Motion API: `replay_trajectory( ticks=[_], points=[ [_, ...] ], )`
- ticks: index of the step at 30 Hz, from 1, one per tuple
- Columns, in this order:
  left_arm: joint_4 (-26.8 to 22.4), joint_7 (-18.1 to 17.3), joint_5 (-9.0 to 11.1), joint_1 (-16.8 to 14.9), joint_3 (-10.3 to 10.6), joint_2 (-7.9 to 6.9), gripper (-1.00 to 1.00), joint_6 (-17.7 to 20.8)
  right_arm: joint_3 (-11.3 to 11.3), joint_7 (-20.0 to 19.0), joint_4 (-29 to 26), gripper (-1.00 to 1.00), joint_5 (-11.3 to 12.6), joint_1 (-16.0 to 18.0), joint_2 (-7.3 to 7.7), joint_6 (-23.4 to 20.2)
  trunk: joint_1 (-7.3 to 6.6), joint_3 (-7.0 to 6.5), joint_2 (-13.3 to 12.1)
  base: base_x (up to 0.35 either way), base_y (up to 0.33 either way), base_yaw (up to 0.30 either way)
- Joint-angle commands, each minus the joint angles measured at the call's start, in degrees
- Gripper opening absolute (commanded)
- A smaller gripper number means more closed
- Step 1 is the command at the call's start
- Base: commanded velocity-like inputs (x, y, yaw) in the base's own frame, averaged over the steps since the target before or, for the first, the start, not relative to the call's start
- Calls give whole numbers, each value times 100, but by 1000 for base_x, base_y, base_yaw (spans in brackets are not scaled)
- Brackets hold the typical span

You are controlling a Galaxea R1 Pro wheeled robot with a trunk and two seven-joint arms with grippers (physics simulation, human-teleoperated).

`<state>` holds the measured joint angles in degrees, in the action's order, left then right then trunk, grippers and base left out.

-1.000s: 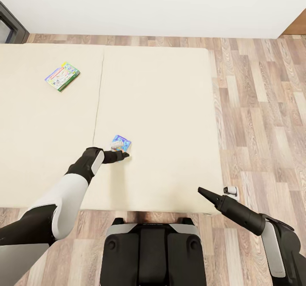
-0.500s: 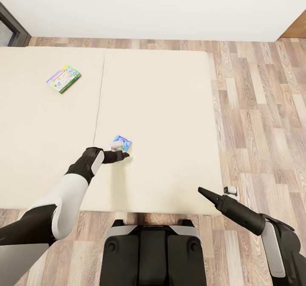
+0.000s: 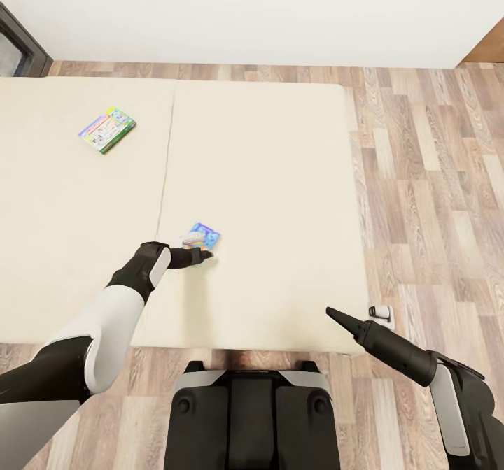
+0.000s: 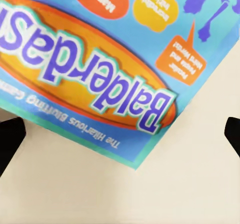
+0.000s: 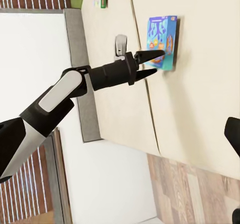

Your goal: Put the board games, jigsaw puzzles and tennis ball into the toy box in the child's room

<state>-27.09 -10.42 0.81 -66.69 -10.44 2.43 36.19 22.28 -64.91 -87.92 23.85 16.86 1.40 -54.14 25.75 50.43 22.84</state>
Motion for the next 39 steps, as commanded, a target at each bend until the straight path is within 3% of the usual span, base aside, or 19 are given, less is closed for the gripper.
replay_trajectory(
  ticks=[1,30,39],
  points=[
    [-6,-13,7,-2,-35,-2,100,37,4,-13,-2,100,4,2,0,-26,3,6,9,0,106,0],
    [-12,-13,-2,6,-25,-37,100,39,9,-13,3,100,6,2,5,-26,3,6,9,0,44,0],
    [-15,19,-10,2,-43,-106,100,74,7,-13,3,100,6,2,1,-26,3,6,9,0,1,0]
  ],
)
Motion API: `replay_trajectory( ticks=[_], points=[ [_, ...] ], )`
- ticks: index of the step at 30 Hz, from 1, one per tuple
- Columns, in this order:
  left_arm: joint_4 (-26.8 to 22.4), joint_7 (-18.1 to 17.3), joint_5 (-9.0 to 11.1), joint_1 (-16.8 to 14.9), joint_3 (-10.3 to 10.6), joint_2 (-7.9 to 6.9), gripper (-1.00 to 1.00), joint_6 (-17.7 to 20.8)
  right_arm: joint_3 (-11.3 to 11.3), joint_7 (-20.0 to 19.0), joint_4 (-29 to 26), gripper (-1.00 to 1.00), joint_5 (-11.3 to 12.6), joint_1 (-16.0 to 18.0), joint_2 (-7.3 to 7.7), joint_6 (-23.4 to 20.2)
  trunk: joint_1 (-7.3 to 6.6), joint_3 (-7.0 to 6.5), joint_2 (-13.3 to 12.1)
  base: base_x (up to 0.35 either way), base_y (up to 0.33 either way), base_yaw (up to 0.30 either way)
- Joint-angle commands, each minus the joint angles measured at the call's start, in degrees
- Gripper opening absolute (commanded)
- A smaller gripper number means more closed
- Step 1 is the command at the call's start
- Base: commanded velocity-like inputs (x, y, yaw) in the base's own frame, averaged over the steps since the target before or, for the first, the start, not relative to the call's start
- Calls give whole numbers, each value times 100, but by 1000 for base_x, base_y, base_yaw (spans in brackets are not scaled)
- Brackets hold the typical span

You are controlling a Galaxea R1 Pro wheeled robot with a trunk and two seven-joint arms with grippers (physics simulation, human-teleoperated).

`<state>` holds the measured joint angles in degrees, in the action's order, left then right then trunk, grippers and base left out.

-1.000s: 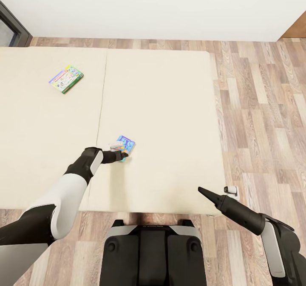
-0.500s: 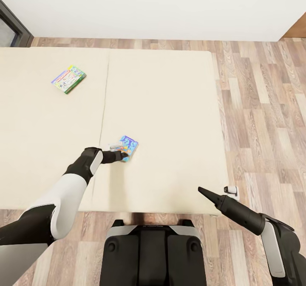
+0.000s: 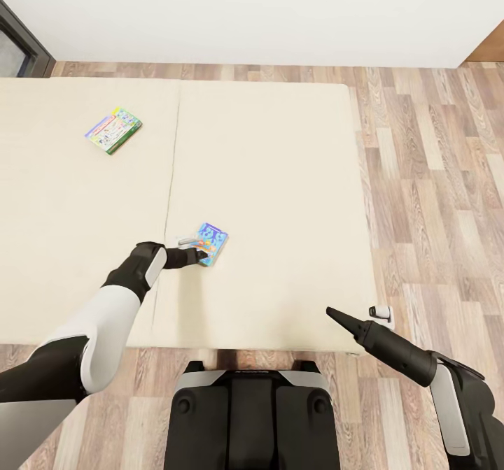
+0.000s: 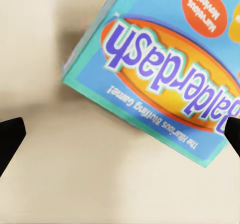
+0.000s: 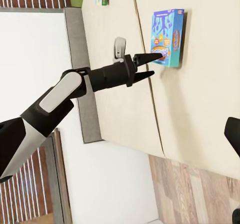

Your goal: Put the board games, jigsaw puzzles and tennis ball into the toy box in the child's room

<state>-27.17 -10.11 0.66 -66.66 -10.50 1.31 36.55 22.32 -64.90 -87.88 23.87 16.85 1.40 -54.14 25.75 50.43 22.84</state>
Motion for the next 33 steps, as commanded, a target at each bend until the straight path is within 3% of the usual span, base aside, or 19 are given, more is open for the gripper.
replay_trajectory(
  ticks=[1,33],
  points=[
    [-13,-4,5,-3,-44,4,100,47,2,-13,-1,100,4,2,0,-26,3,6,9,0,0,0],
    [-394,36,21,-134,-67,57,100,-50,-19,197,-1,100,-5,4,-12,-26,3,6,9,0,0,0]
  ],
)
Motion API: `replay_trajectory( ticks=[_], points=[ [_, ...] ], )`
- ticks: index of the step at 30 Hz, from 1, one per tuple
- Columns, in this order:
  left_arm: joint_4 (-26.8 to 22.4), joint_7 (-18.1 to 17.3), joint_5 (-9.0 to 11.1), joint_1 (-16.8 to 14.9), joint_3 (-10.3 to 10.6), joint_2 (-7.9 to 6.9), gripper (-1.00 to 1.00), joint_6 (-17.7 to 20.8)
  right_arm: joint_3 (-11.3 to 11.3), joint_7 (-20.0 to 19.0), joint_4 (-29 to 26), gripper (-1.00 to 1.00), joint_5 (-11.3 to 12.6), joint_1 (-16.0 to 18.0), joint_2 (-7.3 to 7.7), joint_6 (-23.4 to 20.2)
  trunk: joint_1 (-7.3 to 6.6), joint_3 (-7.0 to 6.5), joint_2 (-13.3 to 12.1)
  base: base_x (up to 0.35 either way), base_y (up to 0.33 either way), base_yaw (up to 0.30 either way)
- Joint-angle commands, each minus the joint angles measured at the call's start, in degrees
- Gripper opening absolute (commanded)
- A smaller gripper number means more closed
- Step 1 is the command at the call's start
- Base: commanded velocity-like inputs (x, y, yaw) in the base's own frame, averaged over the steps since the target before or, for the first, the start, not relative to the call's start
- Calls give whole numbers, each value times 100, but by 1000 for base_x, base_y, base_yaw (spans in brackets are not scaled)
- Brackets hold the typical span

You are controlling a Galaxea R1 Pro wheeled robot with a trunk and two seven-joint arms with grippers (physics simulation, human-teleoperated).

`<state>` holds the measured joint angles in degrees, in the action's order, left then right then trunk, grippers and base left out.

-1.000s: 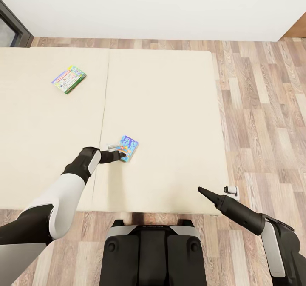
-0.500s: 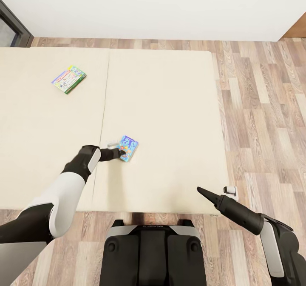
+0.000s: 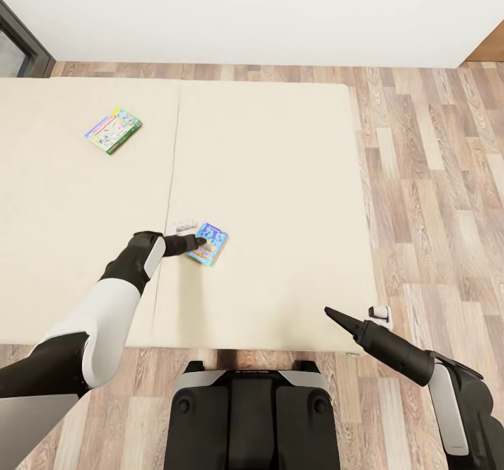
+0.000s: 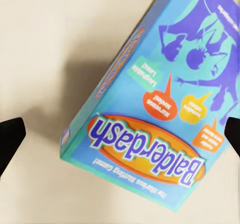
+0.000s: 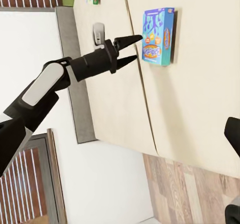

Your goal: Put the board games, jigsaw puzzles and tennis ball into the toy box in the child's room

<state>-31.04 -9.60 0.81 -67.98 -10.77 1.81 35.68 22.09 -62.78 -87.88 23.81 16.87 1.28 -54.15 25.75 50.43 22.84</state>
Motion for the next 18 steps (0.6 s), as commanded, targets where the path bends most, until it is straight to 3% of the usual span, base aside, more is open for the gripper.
replay_trajectory(
  ticks=[1,18],
  points=[
    [-13,-16,7,-3,-39,9,100,-25,5,-15,-1,100,1,5,0,-25,3,6,9,0,0,0],
    [-17,-7,-1,-6,-23,137,100,-251,6,97,-1,100,4,11,0,-24,3,25,9,0,0,7]
  ],
)
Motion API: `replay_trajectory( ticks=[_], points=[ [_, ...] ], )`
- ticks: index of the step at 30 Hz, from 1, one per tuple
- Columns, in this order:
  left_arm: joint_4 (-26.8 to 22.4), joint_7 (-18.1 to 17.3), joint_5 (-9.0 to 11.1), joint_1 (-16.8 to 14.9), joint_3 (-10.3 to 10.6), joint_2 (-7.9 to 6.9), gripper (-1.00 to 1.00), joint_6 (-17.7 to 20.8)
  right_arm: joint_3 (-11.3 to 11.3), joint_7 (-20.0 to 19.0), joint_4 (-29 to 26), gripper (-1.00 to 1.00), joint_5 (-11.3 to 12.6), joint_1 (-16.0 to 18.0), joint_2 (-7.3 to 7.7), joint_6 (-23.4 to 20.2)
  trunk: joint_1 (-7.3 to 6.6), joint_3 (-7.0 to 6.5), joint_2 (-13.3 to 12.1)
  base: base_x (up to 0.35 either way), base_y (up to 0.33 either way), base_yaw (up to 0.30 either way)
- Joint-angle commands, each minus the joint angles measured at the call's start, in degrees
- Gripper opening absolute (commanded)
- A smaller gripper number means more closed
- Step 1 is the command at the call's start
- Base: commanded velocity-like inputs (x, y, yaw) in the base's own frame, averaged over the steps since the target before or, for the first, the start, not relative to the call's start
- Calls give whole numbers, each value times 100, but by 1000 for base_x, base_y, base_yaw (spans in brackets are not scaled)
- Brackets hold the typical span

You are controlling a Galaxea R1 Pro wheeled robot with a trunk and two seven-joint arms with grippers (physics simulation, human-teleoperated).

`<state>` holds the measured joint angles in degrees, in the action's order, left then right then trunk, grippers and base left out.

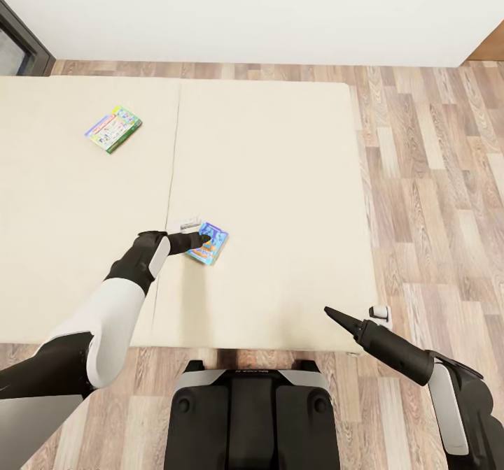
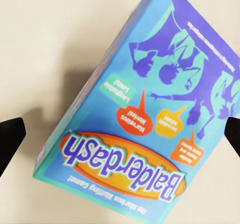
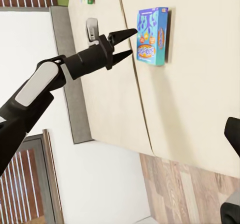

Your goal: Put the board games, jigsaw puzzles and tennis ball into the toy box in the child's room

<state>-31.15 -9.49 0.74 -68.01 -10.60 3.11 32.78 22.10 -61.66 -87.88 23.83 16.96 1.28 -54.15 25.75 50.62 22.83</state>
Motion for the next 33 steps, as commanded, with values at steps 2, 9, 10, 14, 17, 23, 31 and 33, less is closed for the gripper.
replay_trajectory(
  ticks=[2,9,10,14,17,23,31,33],
  points=[
    [-8,-18,6,-2,-38,11,100,37,4,-14,-1,100,5,7,1,-25,3,21,9,0,0,60],
    [-11,-18,5,-5,-34,14,100,36,5,-10,17,100,7,14,2,-26,3,81,9,0,0,69],
    [-9,-18,5,-4,-33,14,100,34,5,-11,24,100,7,15,3,-26,3,90,9,0,0,72],
    [-6,-18,1,-2,-32,14,100,-63,5,-12,71,100,2,17,6,-26,3,126,9,0,0,72],
    [-11,-18,-2,-3,-30,14,100,-131,5,-13,88,100,0,20,9,-26,3,153,9,0,0,72],
    [-15,-24,3,-4,-30,20,100,-163,5,-13,95,100,-1,19,6,-22,3,203,9,0,0,65],
    [-30,-38,5,-6,-30,90,100,-169,17,-13,96,100,-5,11,10,12,3,219,9,0,0,12],
    [-48,-41,5,-4,-30,108,100,-172,19,-13,100,100,-3,15,12,15,3,220,9,0,0,2]
  ],
)
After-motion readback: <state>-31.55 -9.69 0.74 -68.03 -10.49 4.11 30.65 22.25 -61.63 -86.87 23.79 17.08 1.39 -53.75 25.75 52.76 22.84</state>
